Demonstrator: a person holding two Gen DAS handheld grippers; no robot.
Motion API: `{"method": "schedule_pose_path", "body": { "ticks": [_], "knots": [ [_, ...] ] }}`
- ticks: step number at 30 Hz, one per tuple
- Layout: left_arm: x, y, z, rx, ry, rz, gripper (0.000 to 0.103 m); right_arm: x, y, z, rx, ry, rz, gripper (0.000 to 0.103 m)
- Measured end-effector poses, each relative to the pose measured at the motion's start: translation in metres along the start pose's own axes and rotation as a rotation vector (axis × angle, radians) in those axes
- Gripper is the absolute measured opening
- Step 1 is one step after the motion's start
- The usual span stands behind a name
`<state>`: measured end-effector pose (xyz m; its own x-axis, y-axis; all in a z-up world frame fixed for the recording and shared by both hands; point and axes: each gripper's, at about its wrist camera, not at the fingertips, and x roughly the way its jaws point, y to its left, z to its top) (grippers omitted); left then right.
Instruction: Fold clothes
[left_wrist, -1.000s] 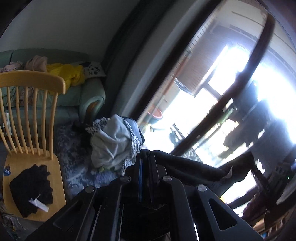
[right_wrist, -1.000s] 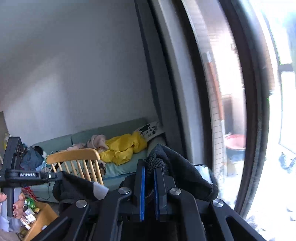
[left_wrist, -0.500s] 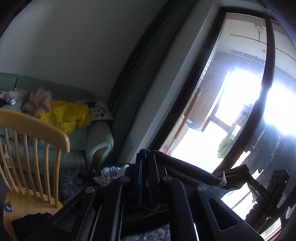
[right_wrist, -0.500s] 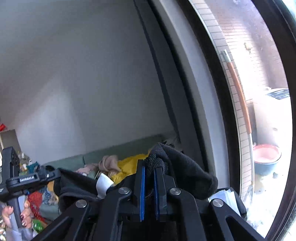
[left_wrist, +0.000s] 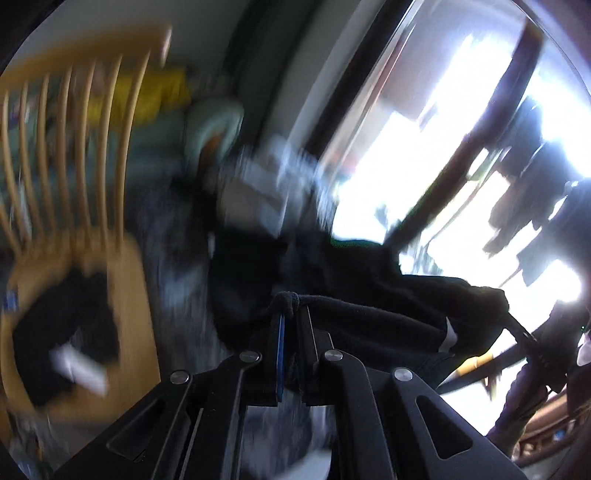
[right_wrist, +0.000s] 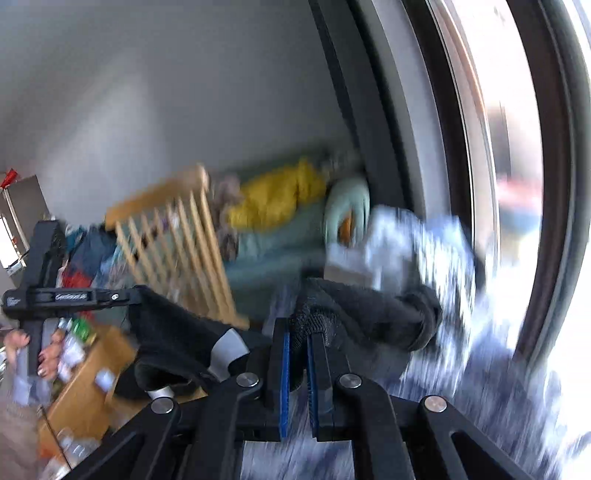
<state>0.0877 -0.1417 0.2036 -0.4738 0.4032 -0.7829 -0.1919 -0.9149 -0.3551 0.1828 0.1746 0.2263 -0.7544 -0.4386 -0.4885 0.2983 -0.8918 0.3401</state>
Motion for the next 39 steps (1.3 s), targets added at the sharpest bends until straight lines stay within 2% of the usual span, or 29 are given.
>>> {"method": "schedule_pose_path", "body": {
  "ticks": [2, 4, 8, 10, 12, 16, 19, 22, 24, 27, 32, 35, 39],
  "knots": [
    [0.037, 0.015, -0.04, -0.047, 0.136, 0.0, 0.005, 0.002, -0.008, -0.047, 0.054, 0.08, 0.001, 0.006],
    [0.071, 0.024, -0.076, -0.068, 0.261, 0.011, 0.005, 0.008, -0.015, -0.089, 0.074, 0.174, -0.036, 0.006],
    [0.11, 0.026, -0.122, -0.084, 0.451, 0.015, 0.005, 0.011, -0.043, -0.166, 0.195, 0.354, -0.092, 0.006],
    [0.11, 0.021, -0.134, -0.071, 0.479, -0.004, 0.005, 0.008, -0.055, -0.195, 0.271, 0.395, -0.112, 0.006],
    [0.101, 0.015, -0.132, -0.043, 0.469, -0.004, 0.005, 0.0, -0.06, -0.203, 0.31, 0.399, -0.139, 0.006],
    [0.065, 0.008, -0.142, -0.02, 0.45, 0.0, 0.005, -0.018, -0.06, -0.218, 0.393, 0.402, -0.11, 0.006],
    [0.045, 0.01, -0.16, -0.025, 0.474, 0.015, 0.005, -0.033, -0.053, -0.218, 0.403, 0.423, -0.102, 0.006],
    [0.034, 0.007, -0.179, -0.011, 0.511, 0.051, 0.005, -0.041, -0.038, -0.218, 0.377, 0.474, -0.105, 0.006],
    [0.032, 0.003, -0.182, 0.0, 0.514, 0.06, 0.005, -0.038, -0.03, -0.219, 0.342, 0.517, -0.117, 0.006],
    [0.027, -0.004, -0.175, 0.024, 0.488, 0.048, 0.005, -0.027, -0.024, -0.216, 0.291, 0.552, -0.119, 0.006],
    [0.038, -0.004, -0.128, 0.046, 0.431, 0.051, 0.005, -0.007, -0.034, -0.177, 0.198, 0.478, -0.119, 0.006],
    [0.057, -0.003, -0.078, 0.057, 0.382, 0.062, 0.005, 0.015, -0.052, -0.139, 0.158, 0.416, -0.139, 0.006],
    [0.103, 0.002, 0.008, 0.017, 0.315, 0.116, 0.005, 0.074, -0.091, -0.07, 0.168, 0.348, -0.155, 0.006]
  ]
}}
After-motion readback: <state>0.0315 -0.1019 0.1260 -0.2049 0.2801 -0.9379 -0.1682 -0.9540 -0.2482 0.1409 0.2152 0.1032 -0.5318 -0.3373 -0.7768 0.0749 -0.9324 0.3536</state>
